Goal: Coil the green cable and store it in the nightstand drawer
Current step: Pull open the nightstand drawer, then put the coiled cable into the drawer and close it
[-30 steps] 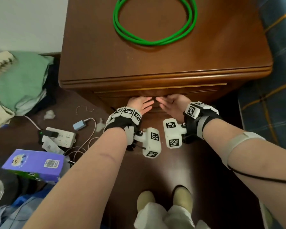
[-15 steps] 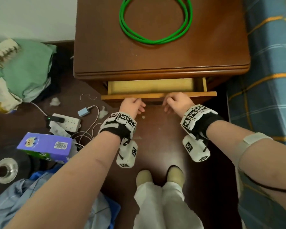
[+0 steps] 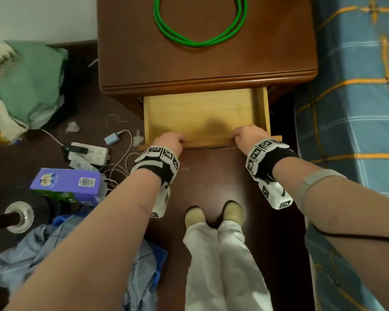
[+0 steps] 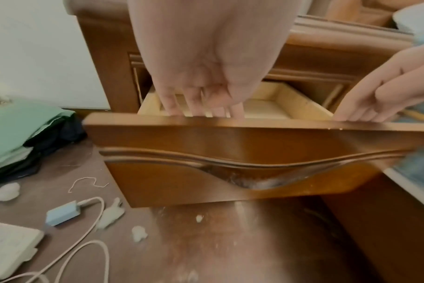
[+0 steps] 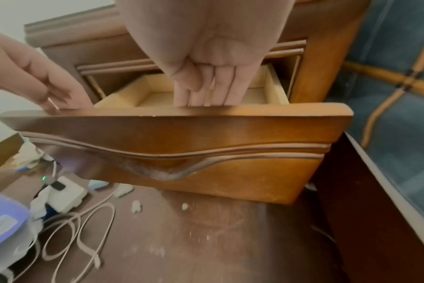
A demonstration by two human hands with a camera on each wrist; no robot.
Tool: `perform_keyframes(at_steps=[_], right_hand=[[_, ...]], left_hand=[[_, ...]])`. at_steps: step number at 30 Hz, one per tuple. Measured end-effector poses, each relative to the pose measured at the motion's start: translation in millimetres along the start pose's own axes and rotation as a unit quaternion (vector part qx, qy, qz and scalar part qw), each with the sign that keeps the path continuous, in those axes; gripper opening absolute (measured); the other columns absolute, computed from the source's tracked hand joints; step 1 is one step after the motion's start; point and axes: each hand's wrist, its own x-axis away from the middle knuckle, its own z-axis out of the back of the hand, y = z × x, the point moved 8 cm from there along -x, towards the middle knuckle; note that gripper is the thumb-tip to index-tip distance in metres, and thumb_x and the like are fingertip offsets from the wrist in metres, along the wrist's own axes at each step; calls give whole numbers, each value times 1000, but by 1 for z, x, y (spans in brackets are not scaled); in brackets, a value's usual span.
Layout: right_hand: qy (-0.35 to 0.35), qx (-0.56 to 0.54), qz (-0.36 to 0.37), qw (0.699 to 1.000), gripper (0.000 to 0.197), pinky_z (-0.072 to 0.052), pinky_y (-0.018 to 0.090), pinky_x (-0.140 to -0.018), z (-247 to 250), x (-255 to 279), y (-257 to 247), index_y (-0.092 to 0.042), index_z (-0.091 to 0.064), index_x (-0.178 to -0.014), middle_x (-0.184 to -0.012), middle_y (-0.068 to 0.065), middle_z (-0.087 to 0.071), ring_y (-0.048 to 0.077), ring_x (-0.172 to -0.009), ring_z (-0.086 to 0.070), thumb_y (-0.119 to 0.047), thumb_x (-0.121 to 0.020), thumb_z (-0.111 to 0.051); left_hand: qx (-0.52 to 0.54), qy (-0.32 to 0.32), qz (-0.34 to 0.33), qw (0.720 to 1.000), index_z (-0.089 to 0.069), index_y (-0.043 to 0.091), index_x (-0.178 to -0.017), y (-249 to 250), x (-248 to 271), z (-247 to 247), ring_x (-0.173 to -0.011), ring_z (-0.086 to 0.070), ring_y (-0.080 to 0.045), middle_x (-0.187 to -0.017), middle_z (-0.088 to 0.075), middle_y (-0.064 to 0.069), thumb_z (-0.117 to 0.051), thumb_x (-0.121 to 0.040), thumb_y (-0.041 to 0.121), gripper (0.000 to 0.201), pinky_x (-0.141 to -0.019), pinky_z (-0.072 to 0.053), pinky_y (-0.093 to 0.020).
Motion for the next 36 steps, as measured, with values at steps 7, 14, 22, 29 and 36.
perform_keyframes(at_steps=[7,14,22,29,36], right_hand=[[-34,-12,-6,999,44,-54,35,-90,-25,29,4,-25,-58,-127,-132,12,-60,30,-114,-60,-12,-94,-33],[116,-80,46,989,35,-50,39,-84,55,38,-25,-16,-54,-123,-129,8,-53,31,-111,-55,-11,-93,-35],[303,-174,-15,937,30,-47,44,-89,223,1,-23,-15,-51,-120,-124,12,-55,34,-113,-53,-19,-91,-44],[183,-166,-60,967,54,-45,44,-92,259,-88,-22,-13,-30,-141,-150,14,-31,40,-117,-53,-24,-92,-50],[126,-127,-40,983,70,-46,45,-95,267,-148,-29,-18,-21,-146,-152,11,-25,37,-123,-50,-34,-88,-58]], left_hand=[[-50,-83,-21,995,-35,30,-144,-4,33,-28,-131,-46,-29,-151,-38,-9,-36,-95,5,54,-105,-45,-37],[114,127,-60,983,-56,13,-123,10,46,59,-98,-63,-29,-117,-64,-13,-36,-97,10,32,-87,-52,-37],[205,278,-24,938,-55,9,-122,19,15,207,-110,-56,-27,-127,-49,-13,-53,-91,15,32,-94,-44,-32],[207,248,85,942,-42,7,-136,28,-54,266,-125,-46,-35,-140,-38,-17,-56,-90,19,49,-105,-38,-41],[164,215,121,955,-32,11,-144,35,-114,280,-130,-38,-37,-143,-33,-17,-55,-90,17,59,-109,-35,-43]])
